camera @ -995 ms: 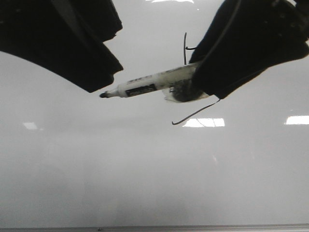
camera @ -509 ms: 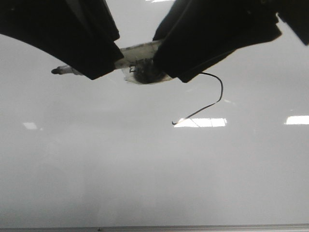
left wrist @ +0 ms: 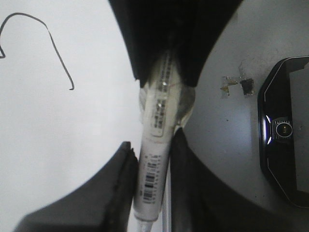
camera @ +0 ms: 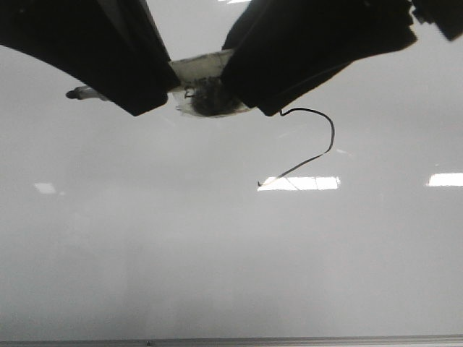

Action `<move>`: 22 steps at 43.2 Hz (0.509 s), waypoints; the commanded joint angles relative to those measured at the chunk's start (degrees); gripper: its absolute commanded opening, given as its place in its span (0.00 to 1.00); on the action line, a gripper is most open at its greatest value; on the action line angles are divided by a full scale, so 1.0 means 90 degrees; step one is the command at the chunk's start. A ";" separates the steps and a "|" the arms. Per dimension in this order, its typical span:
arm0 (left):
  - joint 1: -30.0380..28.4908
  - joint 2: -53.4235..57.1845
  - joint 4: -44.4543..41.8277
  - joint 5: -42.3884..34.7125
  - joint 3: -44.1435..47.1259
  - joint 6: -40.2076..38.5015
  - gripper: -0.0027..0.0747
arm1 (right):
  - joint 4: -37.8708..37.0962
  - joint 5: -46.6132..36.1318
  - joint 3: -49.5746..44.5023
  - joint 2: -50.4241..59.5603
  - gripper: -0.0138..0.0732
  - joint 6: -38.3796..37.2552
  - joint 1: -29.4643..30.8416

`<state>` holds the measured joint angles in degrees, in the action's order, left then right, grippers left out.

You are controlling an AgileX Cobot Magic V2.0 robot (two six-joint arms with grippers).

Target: Write number 5 on whiteboard

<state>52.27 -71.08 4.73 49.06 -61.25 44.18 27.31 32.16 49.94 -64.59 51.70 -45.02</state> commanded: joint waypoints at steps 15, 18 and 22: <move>0.0004 0.0123 0.0114 -0.0243 -0.0233 -0.0016 0.01 | 0.0211 -0.0579 0.0186 0.0150 0.28 0.0054 -0.0007; 0.0004 0.0123 0.0114 -0.0243 -0.0233 -0.0016 0.01 | 0.0211 -0.0680 0.0186 0.0150 0.44 0.0043 -0.0007; 0.0004 0.0123 0.0087 -0.0243 -0.0233 -0.0235 0.01 | 0.0211 -0.0765 0.0186 0.0157 0.65 -0.0031 0.0042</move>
<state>52.27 -71.09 4.74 49.60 -61.25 44.72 27.45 29.81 49.94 -64.59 52.29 -45.02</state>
